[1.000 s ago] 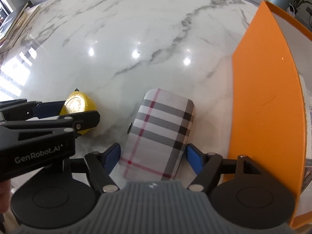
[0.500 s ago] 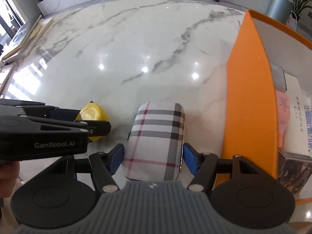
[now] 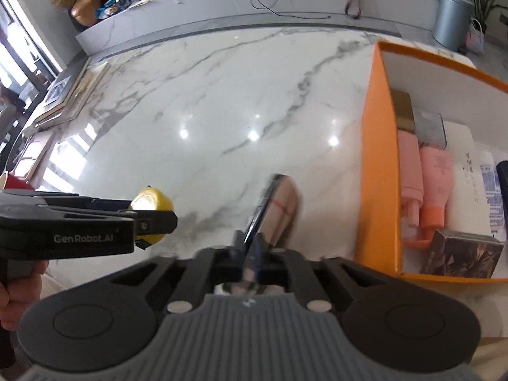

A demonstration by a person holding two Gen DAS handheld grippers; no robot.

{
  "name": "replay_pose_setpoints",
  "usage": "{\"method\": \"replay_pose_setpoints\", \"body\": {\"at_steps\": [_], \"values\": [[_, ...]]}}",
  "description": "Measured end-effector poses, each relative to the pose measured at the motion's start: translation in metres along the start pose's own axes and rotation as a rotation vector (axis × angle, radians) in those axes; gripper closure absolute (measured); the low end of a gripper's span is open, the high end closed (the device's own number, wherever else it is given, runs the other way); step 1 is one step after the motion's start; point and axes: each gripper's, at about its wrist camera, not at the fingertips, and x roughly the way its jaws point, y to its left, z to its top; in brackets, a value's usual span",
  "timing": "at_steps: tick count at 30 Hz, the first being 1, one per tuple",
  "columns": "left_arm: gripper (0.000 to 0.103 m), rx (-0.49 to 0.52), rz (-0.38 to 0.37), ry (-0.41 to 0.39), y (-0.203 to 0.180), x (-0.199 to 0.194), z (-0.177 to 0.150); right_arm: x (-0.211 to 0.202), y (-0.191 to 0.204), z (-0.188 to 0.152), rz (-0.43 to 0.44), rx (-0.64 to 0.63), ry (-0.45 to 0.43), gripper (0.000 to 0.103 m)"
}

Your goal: Organize rigid objects

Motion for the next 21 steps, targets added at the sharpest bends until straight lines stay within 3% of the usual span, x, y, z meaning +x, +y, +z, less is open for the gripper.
{"method": "replay_pose_setpoints", "body": {"at_steps": [6, 8, 10, 14, 15, 19, 21], "values": [[0.046, -0.006, -0.004, 0.023, -0.007, 0.004, -0.015, 0.002, -0.007, -0.010, 0.028, 0.032, 0.018, 0.103], [0.046, -0.024, 0.009, 0.024, -0.005, 0.009, -0.018, 0.002, -0.014, -0.014, 0.024, 0.081, 0.026, 0.095], [0.046, -0.038, 0.027, 0.013, -0.002, 0.012, -0.018, 0.002, -0.020, -0.017, 0.013, 0.118, 0.025, 0.074], [0.046, -0.065, 0.048, -0.011, 0.008, 0.011, -0.009, 0.011, -0.017, -0.014, 0.018, 0.153, 0.019, 0.063], [0.046, -0.065, 0.055, -0.017, 0.009, 0.011, -0.006, 0.016, -0.015, -0.012, 0.013, 0.162, 0.023, 0.054], [0.046, -0.069, 0.053, -0.039, 0.014, 0.013, 0.004, 0.036, -0.011, -0.008, -0.041, 0.232, 0.043, 0.039], [0.046, -0.078, 0.047, -0.048, 0.018, 0.016, 0.007, 0.043, -0.012, -0.007, -0.075, 0.274, 0.040, 0.038]]}}
